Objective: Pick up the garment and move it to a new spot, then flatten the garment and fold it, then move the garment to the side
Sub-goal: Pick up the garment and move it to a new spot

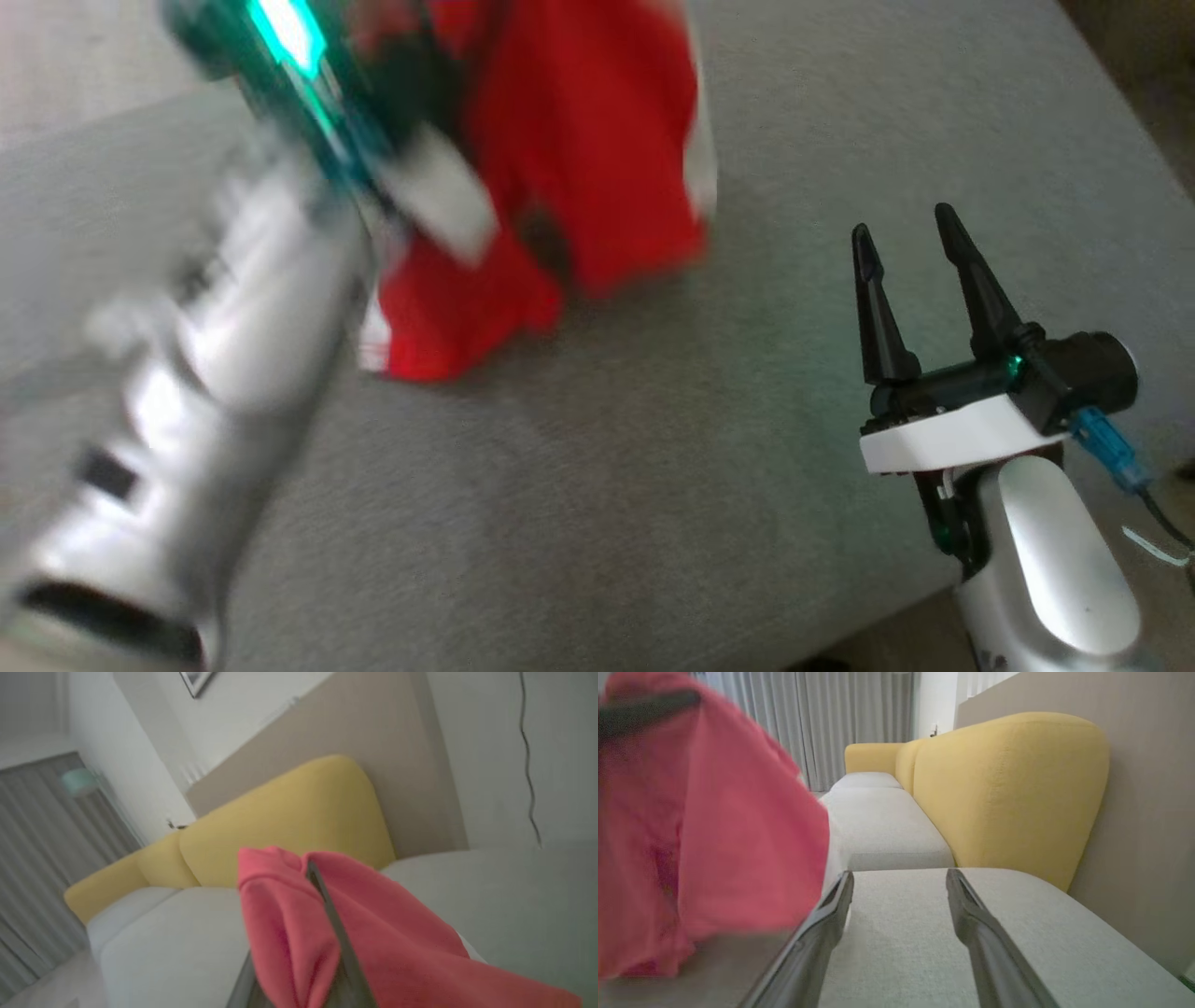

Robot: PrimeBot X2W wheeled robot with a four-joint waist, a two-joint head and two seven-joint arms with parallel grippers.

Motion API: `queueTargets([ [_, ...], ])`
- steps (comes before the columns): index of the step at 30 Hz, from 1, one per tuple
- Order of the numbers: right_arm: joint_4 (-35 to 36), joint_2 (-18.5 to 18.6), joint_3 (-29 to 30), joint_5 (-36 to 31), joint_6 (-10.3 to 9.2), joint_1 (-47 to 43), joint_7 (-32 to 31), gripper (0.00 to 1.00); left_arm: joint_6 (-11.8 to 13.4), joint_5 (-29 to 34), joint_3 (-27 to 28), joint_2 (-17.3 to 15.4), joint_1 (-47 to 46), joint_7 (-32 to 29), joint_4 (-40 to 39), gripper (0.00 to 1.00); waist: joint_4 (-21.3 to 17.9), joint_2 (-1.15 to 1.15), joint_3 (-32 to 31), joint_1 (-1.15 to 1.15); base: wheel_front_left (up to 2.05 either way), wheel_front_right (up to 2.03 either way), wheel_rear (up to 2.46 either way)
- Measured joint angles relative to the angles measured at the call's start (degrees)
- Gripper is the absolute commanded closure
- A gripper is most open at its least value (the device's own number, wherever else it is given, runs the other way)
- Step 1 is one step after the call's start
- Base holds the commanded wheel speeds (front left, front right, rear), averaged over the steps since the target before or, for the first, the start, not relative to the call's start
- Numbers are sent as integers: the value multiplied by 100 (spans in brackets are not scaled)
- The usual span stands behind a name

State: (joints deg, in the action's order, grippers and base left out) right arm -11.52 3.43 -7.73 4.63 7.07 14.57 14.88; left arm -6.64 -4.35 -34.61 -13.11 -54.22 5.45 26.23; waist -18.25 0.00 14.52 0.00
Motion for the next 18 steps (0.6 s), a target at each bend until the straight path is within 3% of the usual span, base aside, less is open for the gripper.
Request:
queueTargets([
  [4,55,-4,-90,112,0,2,0,0,210,152,-491,219,1078,525,366,100,-216,0,207,2,0,0,0],
  [5,56,-11,-122,133,0,2,0,0,210,76,-558,301,1345,642,466,84,-247,0,251,2,0,0,0],
  [6,62,-22,-145,144,0,2,0,0,210,51,-662,380,1599,728,560,4,-265,0,293,1,0,0,0],
  [7,63,-27,-167,144,0,2,0,0,211,-18,-710,487,1830,787,642,0,-269,0,325,1,0,0,0],
  [11,57,-36,-201,143,0,1,0,0,208,-349,-829,803,2492,886,680,0,-144,0,297,0,0,0,0],
  [14,44,-36,-181,113,0,-7,0,0,220,-535,-814,859,2856,893,225,0,39,0,212,1,0,0,0],
  [18,22,-41,-102,9,0,-129,0,0,592,-573,-504,906,3382,900,-554,0,327,0,11,0,0,0,0],
])
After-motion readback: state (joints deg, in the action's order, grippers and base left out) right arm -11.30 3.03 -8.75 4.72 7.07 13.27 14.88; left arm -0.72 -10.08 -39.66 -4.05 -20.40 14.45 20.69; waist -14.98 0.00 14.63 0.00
